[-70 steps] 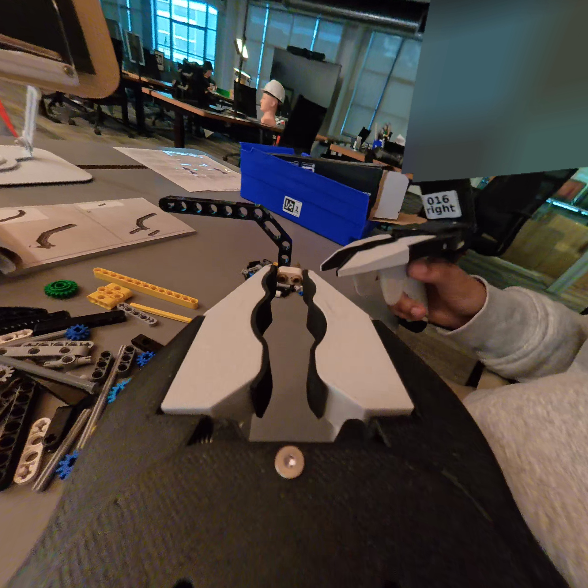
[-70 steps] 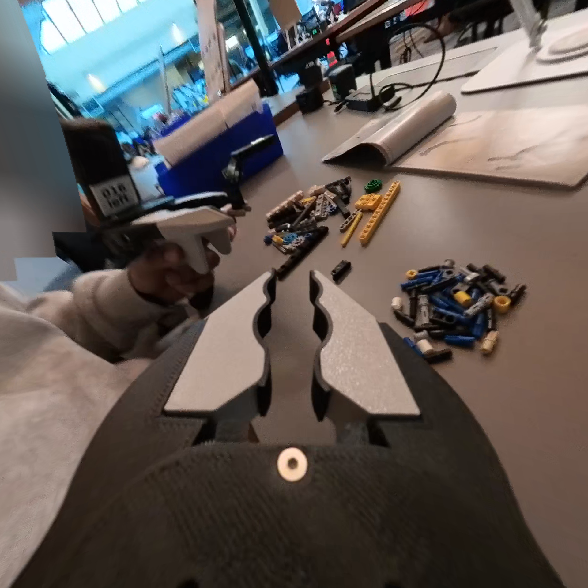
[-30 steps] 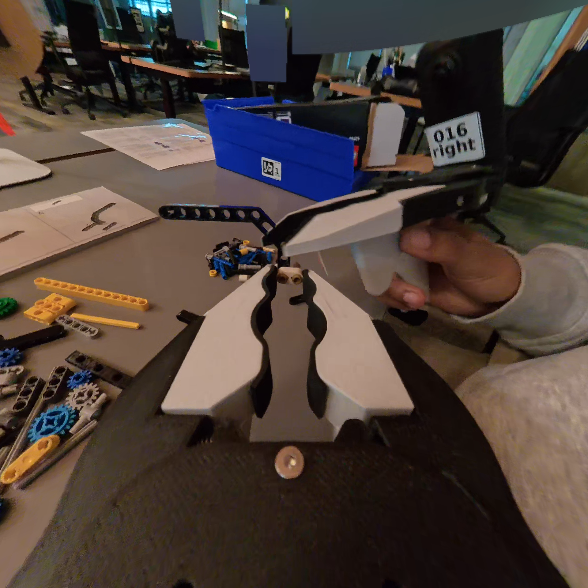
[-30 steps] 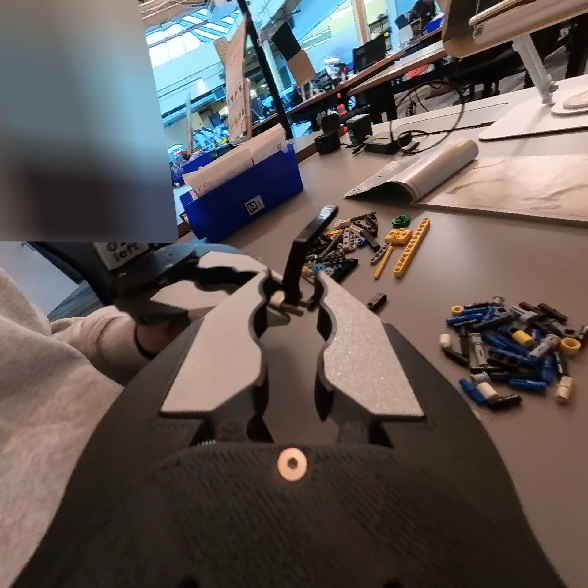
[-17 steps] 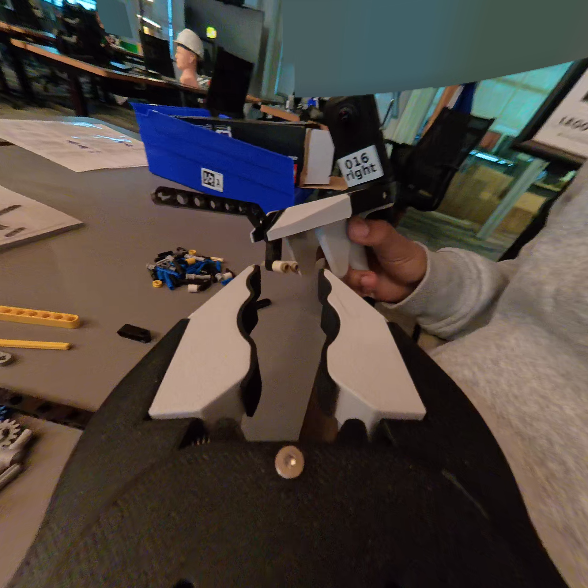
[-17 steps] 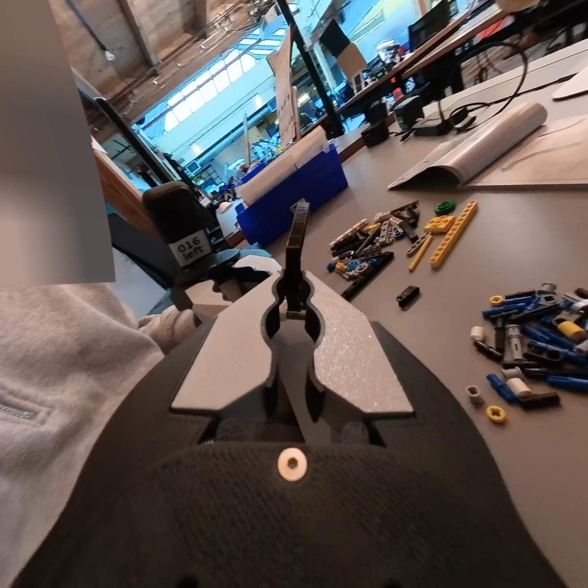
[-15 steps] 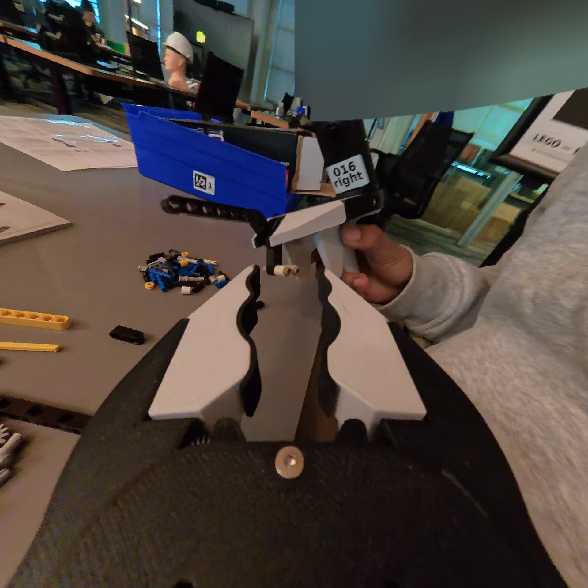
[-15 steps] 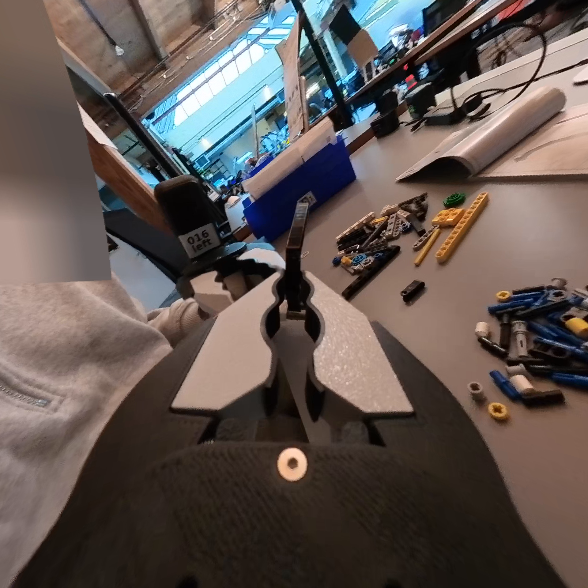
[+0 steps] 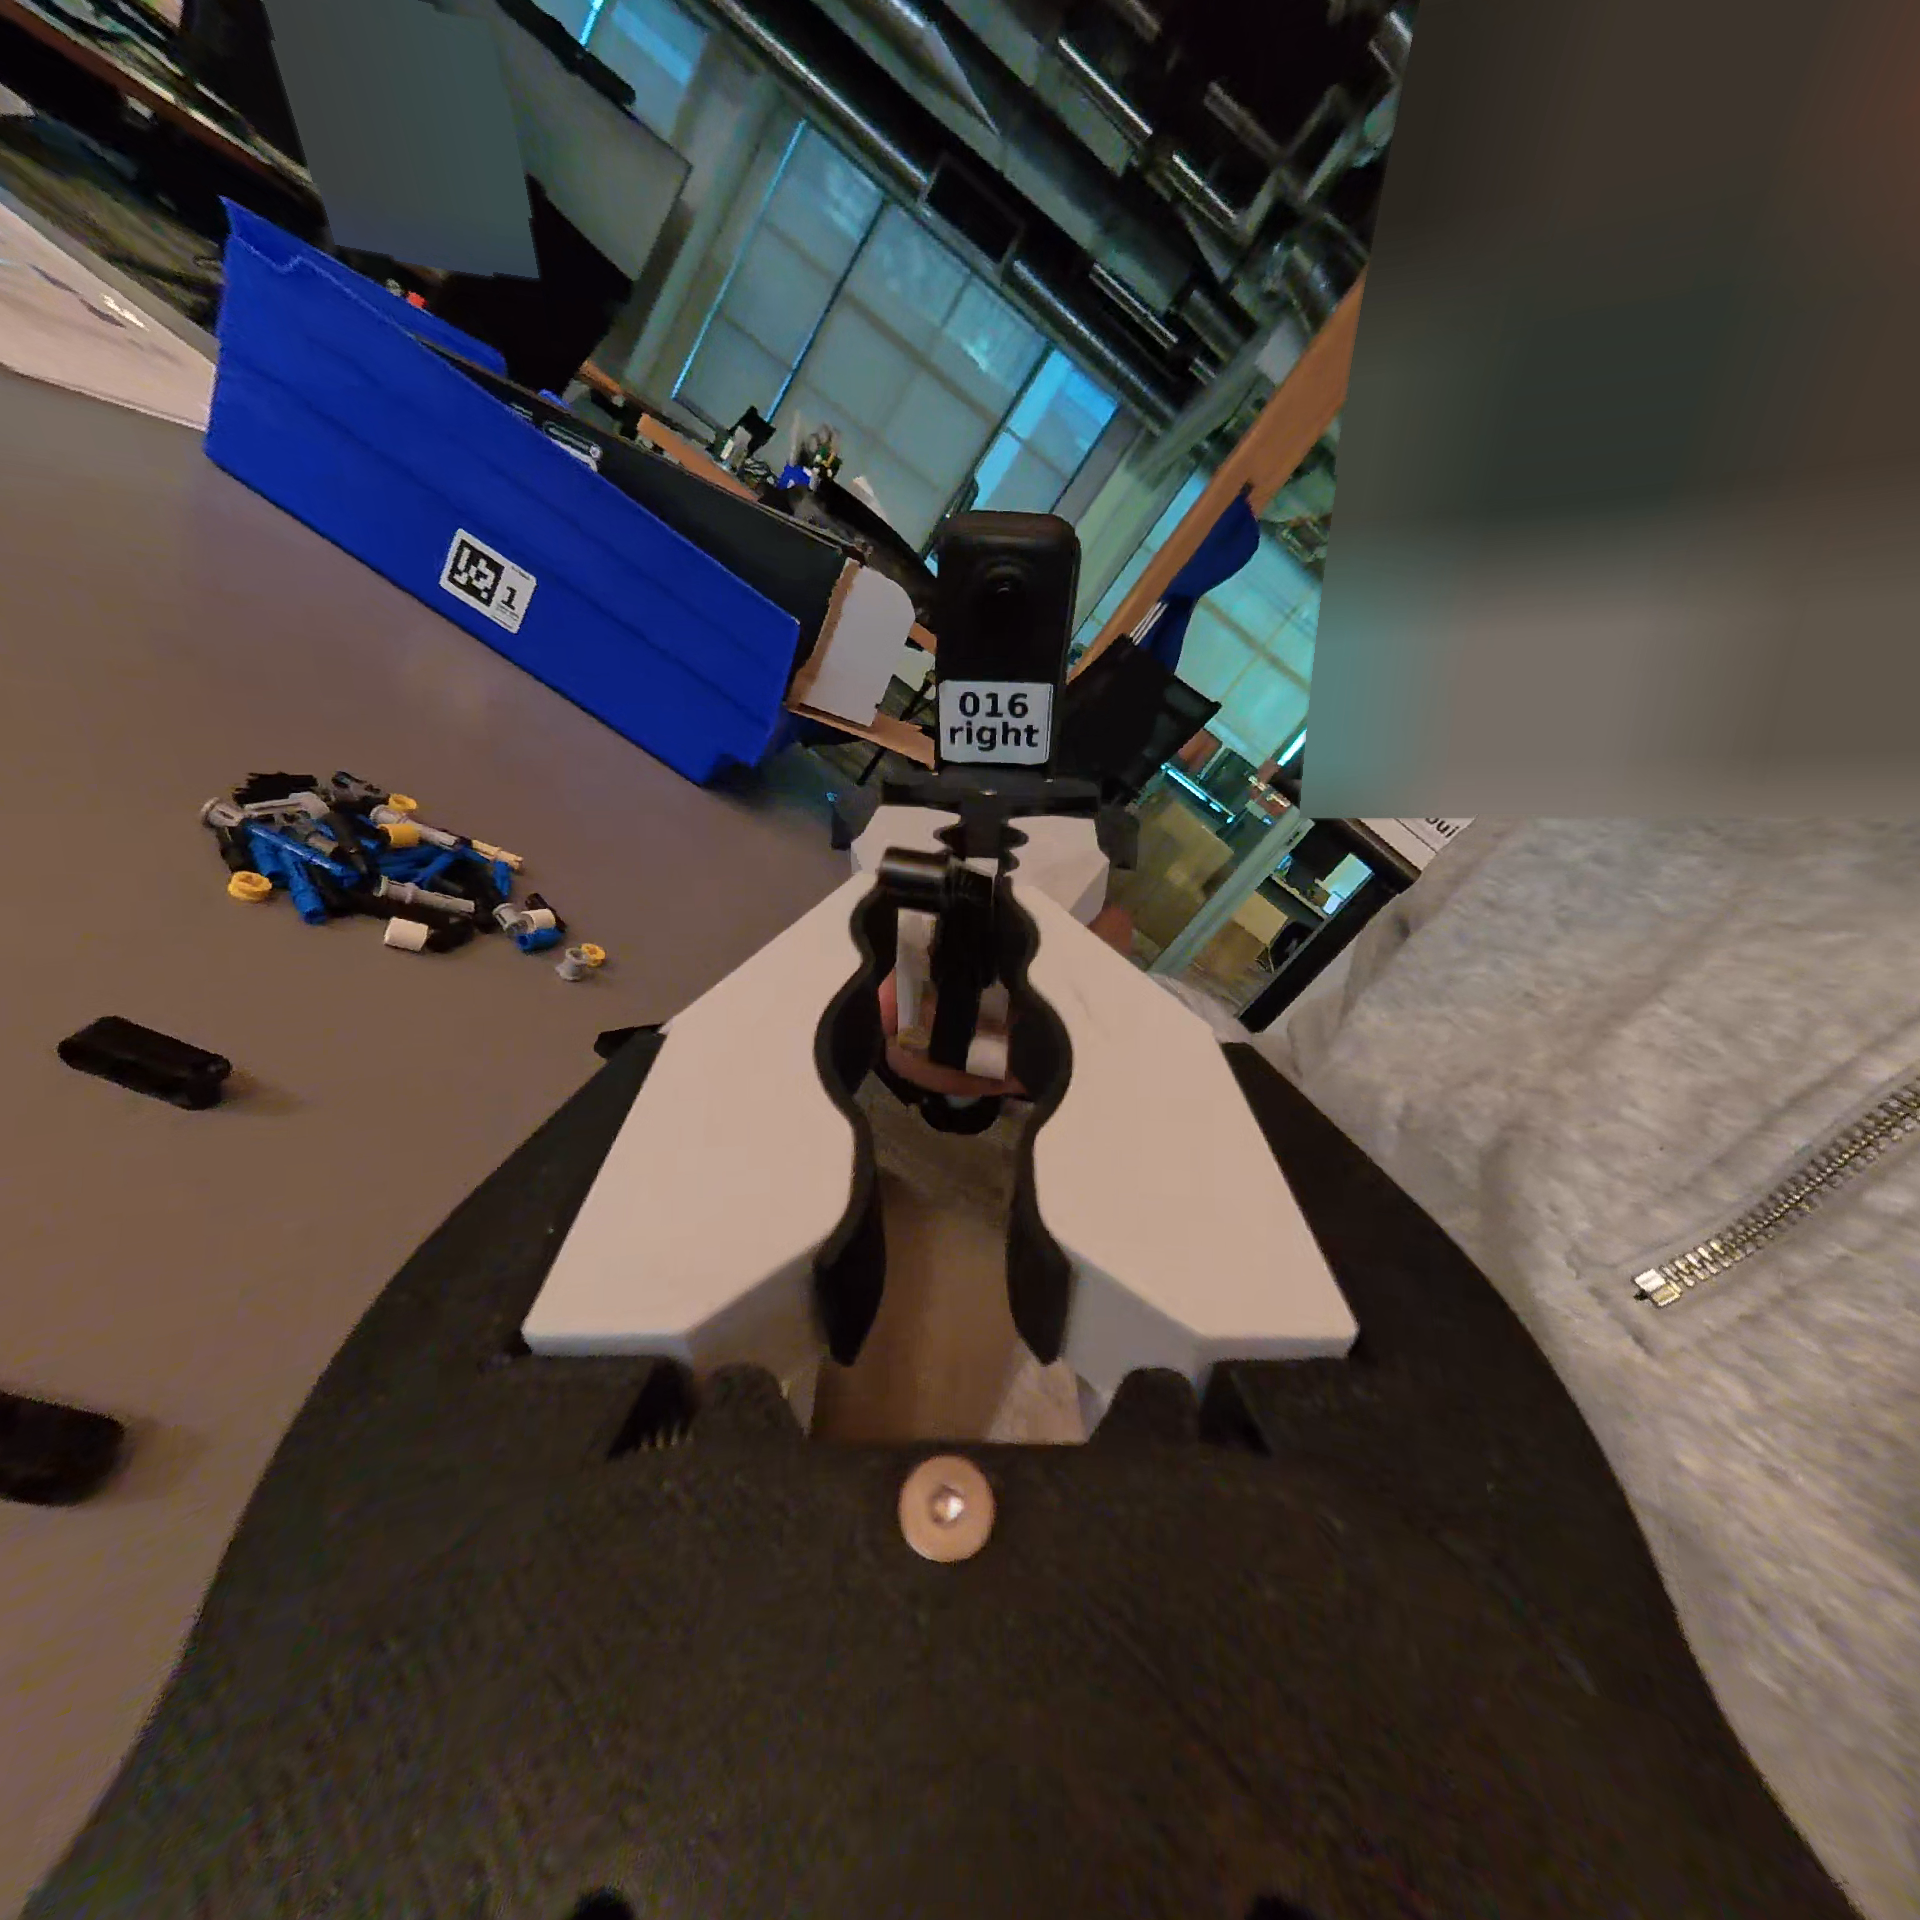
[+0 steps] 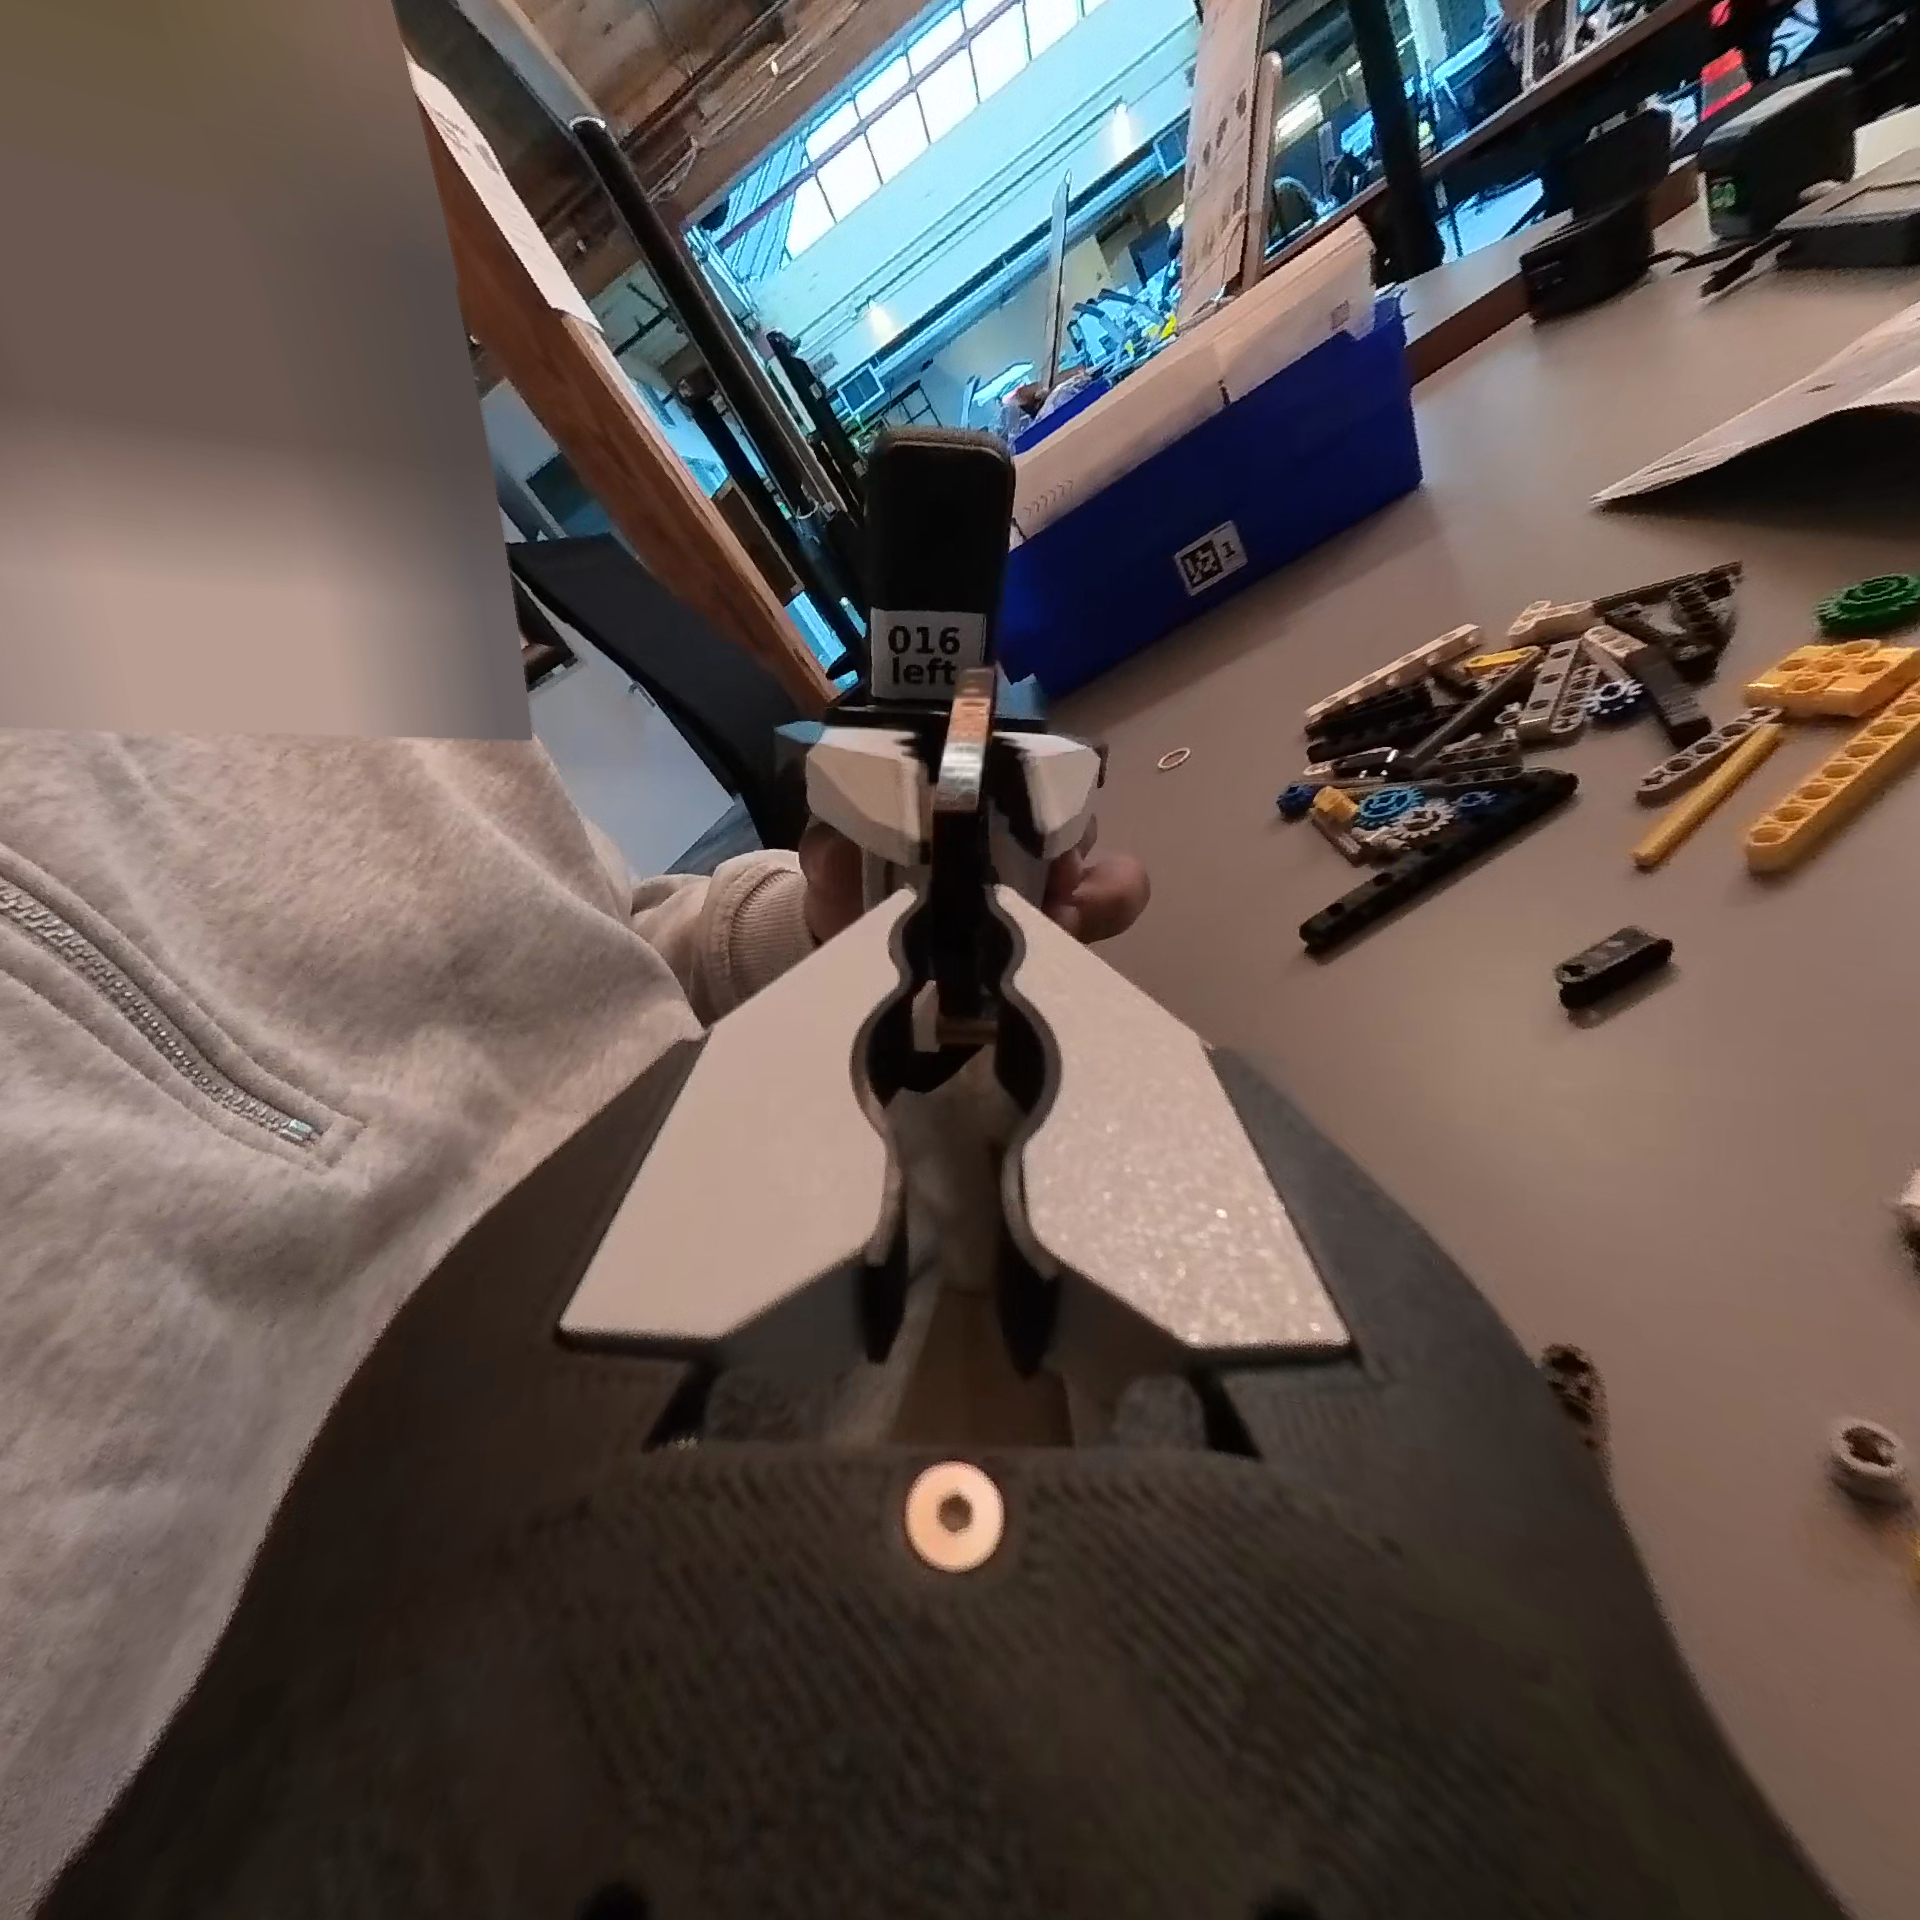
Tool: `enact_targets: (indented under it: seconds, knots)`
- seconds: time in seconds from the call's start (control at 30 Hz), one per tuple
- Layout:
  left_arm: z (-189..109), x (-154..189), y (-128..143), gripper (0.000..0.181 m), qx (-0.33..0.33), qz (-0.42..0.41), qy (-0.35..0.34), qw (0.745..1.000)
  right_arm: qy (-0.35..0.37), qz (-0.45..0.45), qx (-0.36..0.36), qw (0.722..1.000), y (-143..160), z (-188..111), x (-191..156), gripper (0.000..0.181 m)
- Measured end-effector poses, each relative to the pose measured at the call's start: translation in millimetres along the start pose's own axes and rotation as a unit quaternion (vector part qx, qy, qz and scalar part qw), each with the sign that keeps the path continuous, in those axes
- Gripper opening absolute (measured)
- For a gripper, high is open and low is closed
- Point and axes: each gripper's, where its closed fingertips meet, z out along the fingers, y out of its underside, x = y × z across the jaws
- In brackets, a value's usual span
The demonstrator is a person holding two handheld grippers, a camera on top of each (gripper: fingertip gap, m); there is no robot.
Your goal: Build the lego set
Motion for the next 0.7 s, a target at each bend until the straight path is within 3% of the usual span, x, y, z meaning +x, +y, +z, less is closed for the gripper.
enact_targets:
  seconds: [0.47,0.7]
  knots:
    - [1,-1,0,0.006,0.006,0.005,-0.005,1.0,0.011,0.013,0.012,1.0,-1,0,6,0.006]
    - [-10,-6,-17,0.006,0.053,-0.012,-0.008,0.998,0.015,0.03,0.069,0.997,-19,-13,11,0.018]
